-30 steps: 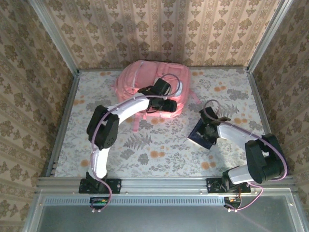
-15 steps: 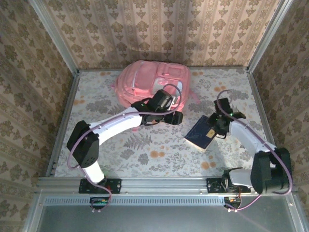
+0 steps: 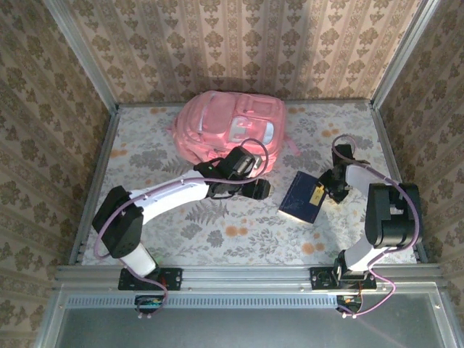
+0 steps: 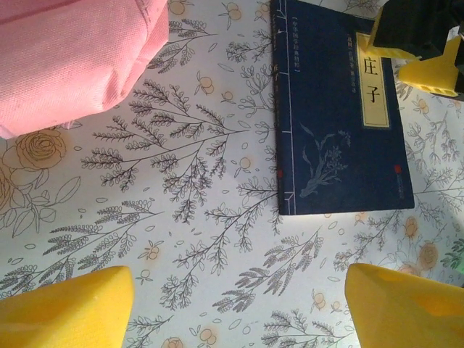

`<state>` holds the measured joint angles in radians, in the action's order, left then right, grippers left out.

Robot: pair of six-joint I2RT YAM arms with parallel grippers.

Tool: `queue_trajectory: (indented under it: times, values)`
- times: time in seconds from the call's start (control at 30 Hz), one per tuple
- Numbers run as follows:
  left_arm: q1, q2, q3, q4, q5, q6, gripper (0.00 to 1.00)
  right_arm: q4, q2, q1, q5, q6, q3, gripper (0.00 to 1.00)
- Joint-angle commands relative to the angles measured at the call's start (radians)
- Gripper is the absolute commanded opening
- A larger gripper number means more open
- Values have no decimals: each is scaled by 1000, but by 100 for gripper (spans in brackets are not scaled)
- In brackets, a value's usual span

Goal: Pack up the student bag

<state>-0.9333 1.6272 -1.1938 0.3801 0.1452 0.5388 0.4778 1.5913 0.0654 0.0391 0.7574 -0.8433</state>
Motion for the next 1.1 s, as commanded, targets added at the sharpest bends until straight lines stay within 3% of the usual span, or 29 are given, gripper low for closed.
queue_trajectory:
  times: [0.0,0.27,0.5,0.57,0.8,1.07]
  values:
    - [19,-29,25,-17,1,15,79,-231,11,-26,275,-45,69,60]
    - [41,-5,85,-79,57,51,78,-273,16,-192,408,-62,91,52]
    - [42,-3,141,-100,69,83,77,-421,-50,-326,473,59,203,47]
    - [47,-21,166,-91,59,95,77,-462,-70,-342,502,82,227,46]
    - [119,-80,279,-99,52,113,77,-361,-173,-349,481,11,243,47]
    - [140,48,233,-153,136,43,76,-358,-254,-352,494,51,294,52]
